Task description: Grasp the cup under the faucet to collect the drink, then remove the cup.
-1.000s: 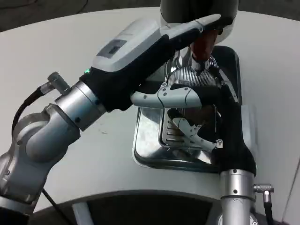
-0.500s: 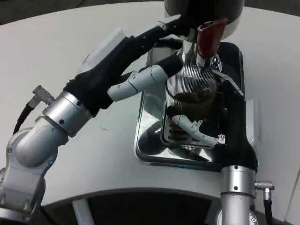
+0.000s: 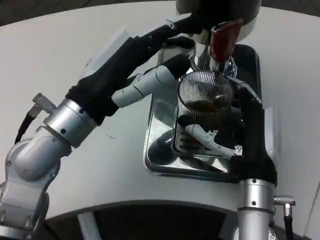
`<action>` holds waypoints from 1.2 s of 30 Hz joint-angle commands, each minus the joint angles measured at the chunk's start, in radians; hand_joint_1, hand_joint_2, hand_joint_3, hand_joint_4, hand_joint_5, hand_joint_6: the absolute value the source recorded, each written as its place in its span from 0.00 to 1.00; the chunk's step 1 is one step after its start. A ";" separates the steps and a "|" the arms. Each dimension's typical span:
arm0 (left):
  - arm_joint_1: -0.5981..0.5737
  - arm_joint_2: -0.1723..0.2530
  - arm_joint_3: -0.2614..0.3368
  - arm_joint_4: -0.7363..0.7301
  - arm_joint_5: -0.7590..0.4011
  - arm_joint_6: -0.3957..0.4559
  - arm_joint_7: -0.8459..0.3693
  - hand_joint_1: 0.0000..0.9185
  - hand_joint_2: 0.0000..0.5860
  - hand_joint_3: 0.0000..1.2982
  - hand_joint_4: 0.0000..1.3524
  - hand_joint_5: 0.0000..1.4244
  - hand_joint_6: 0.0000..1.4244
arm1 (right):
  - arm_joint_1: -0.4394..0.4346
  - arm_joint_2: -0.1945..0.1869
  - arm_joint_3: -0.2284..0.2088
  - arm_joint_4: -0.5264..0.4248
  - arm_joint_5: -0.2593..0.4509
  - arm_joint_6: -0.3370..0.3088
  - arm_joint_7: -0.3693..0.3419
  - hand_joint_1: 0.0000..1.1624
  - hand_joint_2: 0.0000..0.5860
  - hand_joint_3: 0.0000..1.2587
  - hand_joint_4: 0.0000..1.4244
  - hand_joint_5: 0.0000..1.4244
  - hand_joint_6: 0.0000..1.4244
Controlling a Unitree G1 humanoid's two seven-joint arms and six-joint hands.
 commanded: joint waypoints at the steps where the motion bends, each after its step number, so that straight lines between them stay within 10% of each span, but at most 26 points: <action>1: 0.050 -0.002 0.025 -0.061 -0.041 0.036 -0.018 0.00 0.15 0.17 0.12 0.17 0.12 | 0.043 0.011 0.007 -0.050 0.001 -0.015 -0.006 0.85 0.31 0.48 0.51 0.60 0.57; 12: 0.174 0.003 0.097 -0.267 -0.088 0.155 -0.005 0.00 0.15 0.18 0.13 0.17 0.13 | 0.112 0.018 0.016 -0.168 0.004 -0.018 0.022 0.87 0.26 0.57 0.56 0.68 0.69; 36: 0.486 0.015 0.204 -0.481 -0.060 0.069 0.008 0.00 0.15 0.19 0.14 0.18 0.13 | 0.288 0.011 0.022 -0.410 0.042 -0.031 0.138 0.87 0.22 0.61 0.58 0.72 0.75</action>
